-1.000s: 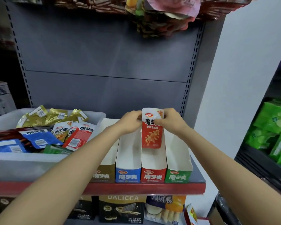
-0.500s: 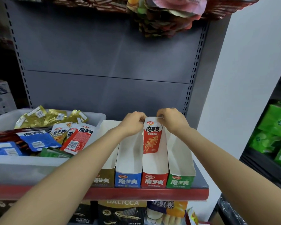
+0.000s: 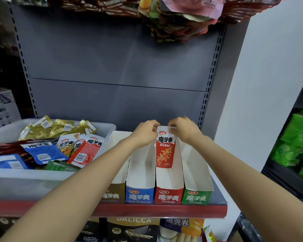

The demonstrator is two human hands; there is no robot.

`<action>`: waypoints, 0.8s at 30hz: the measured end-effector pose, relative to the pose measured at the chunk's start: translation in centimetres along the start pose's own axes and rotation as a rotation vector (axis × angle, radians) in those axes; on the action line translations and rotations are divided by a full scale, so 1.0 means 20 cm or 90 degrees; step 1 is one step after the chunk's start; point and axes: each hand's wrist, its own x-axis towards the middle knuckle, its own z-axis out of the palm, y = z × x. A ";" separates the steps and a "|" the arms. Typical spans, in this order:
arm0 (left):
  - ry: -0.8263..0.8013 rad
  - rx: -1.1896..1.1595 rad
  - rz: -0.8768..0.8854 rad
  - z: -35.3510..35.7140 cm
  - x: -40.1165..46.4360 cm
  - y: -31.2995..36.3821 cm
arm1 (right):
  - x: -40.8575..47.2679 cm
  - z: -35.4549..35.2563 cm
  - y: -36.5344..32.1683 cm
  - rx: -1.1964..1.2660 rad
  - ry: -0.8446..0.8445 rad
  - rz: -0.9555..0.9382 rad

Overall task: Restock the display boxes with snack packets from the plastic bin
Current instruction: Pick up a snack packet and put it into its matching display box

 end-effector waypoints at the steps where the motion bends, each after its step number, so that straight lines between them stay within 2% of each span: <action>1: 0.002 0.004 0.002 0.00 0.00 0.00 | 0.00 0.00 0.00 -0.009 -0.001 -0.008; 7: 0.001 0.013 -0.002 0.00 0.02 0.00 | 0.01 -0.01 0.02 0.100 -0.040 -0.015; 16: -0.007 0.056 -0.011 0.02 0.04 -0.02 | 0.03 0.00 0.01 0.067 -0.074 0.000; 24: 0.019 0.120 0.018 -0.01 0.01 -0.01 | -0.01 0.01 -0.03 0.055 -0.009 0.025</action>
